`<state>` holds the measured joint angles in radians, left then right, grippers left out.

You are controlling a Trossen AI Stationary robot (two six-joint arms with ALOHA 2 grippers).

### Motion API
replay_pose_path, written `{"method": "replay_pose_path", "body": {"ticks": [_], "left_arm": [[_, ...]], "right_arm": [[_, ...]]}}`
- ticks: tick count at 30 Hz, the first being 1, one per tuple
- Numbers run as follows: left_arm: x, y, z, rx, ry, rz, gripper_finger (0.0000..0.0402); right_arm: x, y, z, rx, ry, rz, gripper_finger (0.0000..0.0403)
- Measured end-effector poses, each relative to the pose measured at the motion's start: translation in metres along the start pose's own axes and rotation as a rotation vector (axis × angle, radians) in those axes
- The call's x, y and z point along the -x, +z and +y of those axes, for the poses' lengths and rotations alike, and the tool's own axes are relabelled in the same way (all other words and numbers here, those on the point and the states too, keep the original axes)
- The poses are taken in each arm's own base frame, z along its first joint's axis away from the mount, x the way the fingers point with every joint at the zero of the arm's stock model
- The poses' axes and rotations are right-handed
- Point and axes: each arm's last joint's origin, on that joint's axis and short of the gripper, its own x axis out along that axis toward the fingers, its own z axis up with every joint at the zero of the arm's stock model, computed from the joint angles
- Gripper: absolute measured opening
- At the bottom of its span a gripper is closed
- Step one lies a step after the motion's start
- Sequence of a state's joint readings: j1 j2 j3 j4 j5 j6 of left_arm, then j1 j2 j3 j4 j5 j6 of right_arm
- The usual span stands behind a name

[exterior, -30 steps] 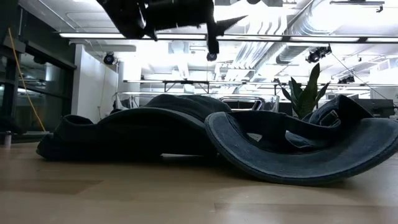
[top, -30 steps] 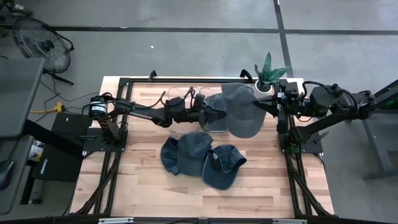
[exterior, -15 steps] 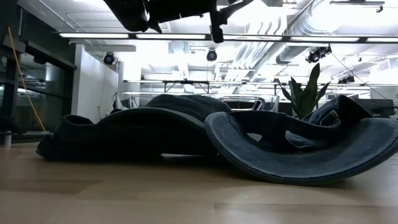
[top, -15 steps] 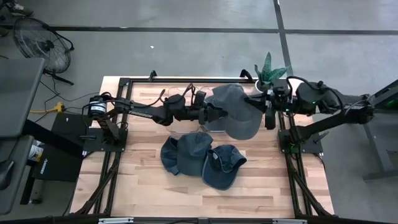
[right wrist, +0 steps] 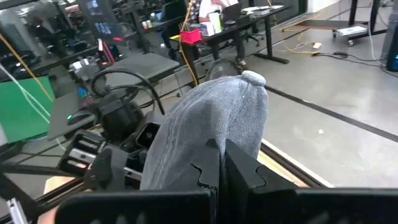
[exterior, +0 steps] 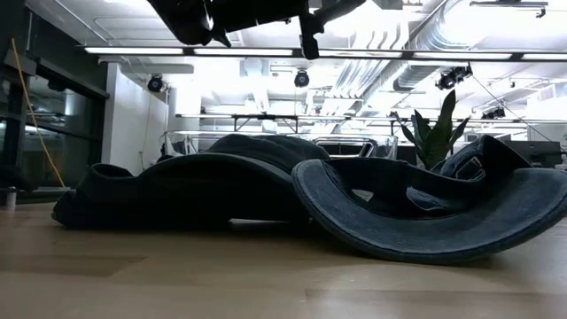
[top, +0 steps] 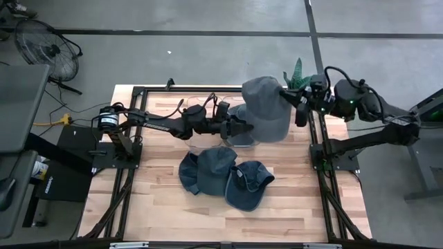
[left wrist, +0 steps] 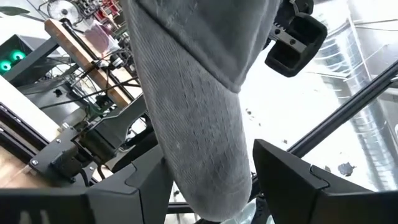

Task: Pick & Place hat
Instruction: Put the gray cap into the right transparent bin

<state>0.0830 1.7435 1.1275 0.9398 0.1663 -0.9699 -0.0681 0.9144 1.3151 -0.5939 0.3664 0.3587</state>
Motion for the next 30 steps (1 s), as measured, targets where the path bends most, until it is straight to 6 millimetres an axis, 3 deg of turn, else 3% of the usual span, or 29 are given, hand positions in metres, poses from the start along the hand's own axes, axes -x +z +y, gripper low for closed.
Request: {"method": "replay_pose_path", "body": {"ticks": [13,17,23,30], "left_arm": [[0.0,0.002,0.001,0.004,0.03,-0.043,0.0201],[0.0,0.002,0.001,0.001,0.031,-0.045,0.0153],[0.0,0.002,0.0,-0.028,0.027,-0.043,0.0018],[0.0,0.001,0.002,-0.058,0.055,-0.036,0.0008]], "right_arm": [[-0.024,-0.005,-0.001,0.022,-0.01,0.064,0.0],[-0.023,-0.004,-0.004,0.027,-0.022,0.063,0.0],[-0.022,-0.005,-0.009,0.026,-0.039,0.08,0.0],[-0.022,-0.006,-0.009,0.029,-0.042,0.091,0.0001]]}}
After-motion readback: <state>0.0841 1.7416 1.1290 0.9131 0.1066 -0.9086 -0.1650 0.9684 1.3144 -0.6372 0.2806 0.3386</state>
